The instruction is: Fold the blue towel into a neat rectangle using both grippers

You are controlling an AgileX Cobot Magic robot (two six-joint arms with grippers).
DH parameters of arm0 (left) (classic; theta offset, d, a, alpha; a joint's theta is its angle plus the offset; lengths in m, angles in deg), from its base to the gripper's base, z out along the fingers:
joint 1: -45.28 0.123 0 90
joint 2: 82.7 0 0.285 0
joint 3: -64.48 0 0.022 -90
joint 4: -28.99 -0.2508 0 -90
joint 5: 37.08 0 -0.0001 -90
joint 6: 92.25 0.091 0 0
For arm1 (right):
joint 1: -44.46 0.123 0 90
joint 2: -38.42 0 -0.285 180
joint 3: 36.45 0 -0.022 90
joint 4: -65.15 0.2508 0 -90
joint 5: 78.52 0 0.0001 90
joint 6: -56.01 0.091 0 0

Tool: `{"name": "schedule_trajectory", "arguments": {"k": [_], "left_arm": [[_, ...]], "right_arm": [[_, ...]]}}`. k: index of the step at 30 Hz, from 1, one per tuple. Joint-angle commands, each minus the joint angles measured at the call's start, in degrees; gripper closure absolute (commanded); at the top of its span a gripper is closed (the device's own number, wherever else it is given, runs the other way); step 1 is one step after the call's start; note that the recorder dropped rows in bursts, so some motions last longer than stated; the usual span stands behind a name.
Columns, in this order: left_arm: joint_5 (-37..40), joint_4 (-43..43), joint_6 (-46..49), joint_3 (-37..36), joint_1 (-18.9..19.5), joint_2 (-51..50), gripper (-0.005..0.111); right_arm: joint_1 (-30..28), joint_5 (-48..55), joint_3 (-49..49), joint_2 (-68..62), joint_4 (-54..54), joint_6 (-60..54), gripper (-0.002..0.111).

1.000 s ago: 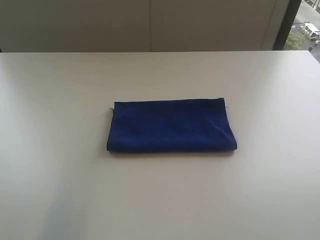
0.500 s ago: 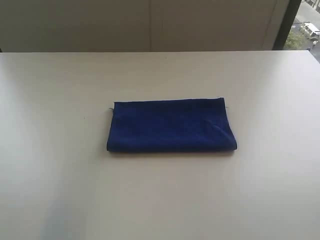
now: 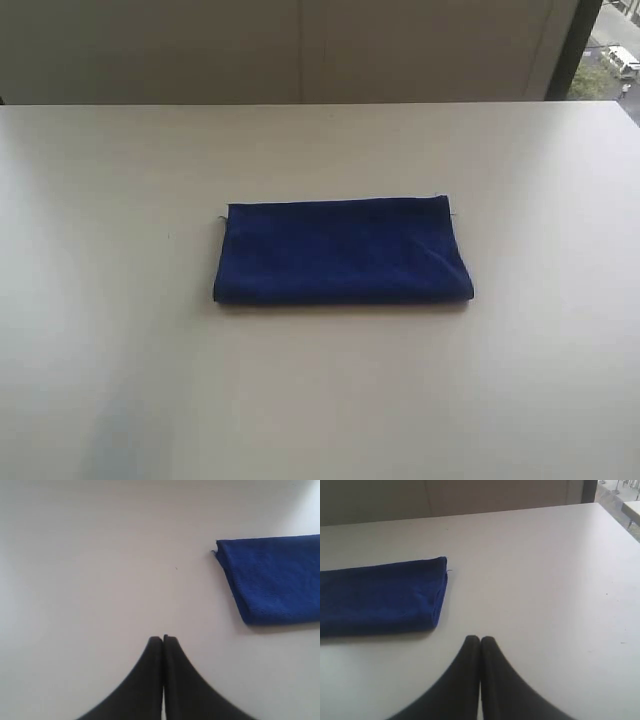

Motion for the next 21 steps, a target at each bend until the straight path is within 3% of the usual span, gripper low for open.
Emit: {"name": "schedule_trajectory", "arguments": {"k": [1, 8, 21], "left_arm": [[0.2, 0.8, 0.1, -0.4, -0.2, 0.2, 0.107], [0.2, 0.8, 0.1, -0.4, -0.2, 0.2, 0.107], [0.2, 0.8, 0.1, -0.4, -0.2, 0.2, 0.107]], "right_arm": [[0.3, -1.1, 0.2, 0.3, -4.8, 0.2, 0.108], [0.3, -0.6, 0.2, 0.3, -12.0, -0.4, 0.108], [0.3, -0.6, 0.2, 0.3, -10.2, -6.5, 0.108]]}}
